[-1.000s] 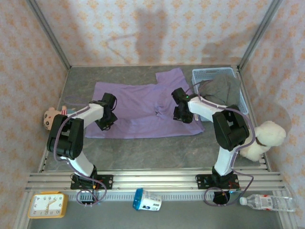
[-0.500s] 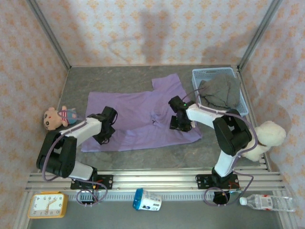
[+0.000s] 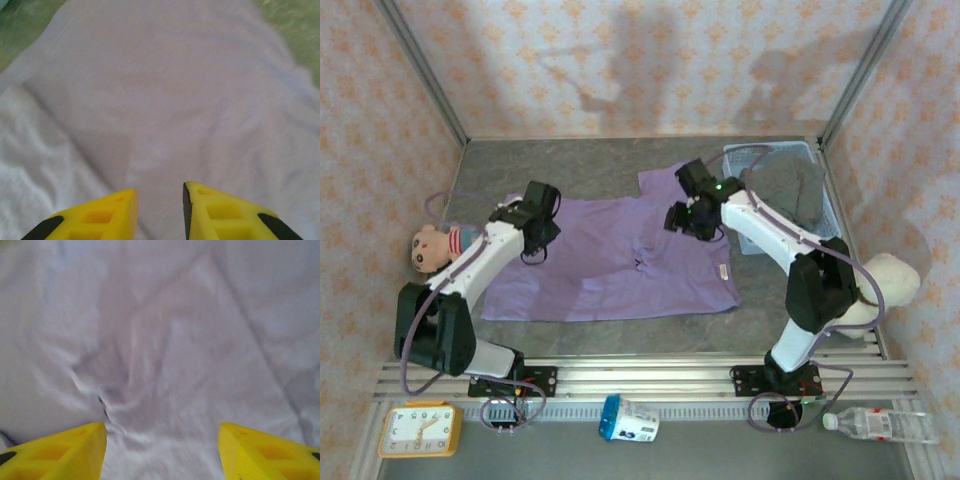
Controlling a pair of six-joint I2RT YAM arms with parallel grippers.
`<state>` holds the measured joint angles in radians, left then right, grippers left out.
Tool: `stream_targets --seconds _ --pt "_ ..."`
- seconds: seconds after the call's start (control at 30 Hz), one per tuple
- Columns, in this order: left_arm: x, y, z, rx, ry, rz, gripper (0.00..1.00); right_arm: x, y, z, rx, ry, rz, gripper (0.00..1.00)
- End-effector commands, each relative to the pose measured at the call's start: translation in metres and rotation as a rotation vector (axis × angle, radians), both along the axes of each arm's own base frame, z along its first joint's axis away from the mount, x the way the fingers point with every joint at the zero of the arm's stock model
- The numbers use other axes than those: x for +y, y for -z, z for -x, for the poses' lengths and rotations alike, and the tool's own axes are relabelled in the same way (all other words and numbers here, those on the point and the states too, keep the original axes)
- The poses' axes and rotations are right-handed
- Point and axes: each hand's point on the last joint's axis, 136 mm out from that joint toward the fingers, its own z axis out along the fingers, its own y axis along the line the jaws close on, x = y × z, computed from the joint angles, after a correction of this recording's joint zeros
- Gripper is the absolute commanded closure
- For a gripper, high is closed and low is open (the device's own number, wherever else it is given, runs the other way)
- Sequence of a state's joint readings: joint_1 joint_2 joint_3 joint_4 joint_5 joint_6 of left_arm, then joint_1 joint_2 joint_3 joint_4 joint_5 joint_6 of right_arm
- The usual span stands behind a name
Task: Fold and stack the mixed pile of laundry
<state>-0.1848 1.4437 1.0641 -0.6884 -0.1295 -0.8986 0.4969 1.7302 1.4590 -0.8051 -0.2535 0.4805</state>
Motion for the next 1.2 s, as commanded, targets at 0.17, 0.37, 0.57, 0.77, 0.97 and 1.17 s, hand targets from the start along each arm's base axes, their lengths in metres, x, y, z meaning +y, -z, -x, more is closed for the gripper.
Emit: stream_targets --seconds 0.17,0.37,0.57,0.77,0.97,1.17 --pt "0.02 0.0 -0.051 0.032 0.04 0.017 0.49 -0.046 0.006 -0.101 -0.065 0.136 0.176 0.41" --pt "0.034 0.004 -0.074 0.08 0.076 0.045 0.4 -0.049 0.032 -0.164 -0.096 0.163 0.204 0.41" --pt "0.048 0.006 -0.086 0.105 0.075 0.069 0.39 -0.049 0.063 -0.215 -0.134 0.19 0.229 0.41" --pt "0.064 0.003 -0.095 0.113 0.072 0.064 0.39 -0.052 0.104 -0.248 -0.16 0.22 0.204 0.42" --pt "0.095 0.006 -0.111 0.115 0.009 0.074 0.39 -0.04 0.133 -0.251 -0.103 0.221 0.109 0.74" --pt "0.128 0.025 -0.131 0.171 -0.064 0.082 0.39 -0.04 0.125 -0.248 -0.103 0.205 0.109 1.0"
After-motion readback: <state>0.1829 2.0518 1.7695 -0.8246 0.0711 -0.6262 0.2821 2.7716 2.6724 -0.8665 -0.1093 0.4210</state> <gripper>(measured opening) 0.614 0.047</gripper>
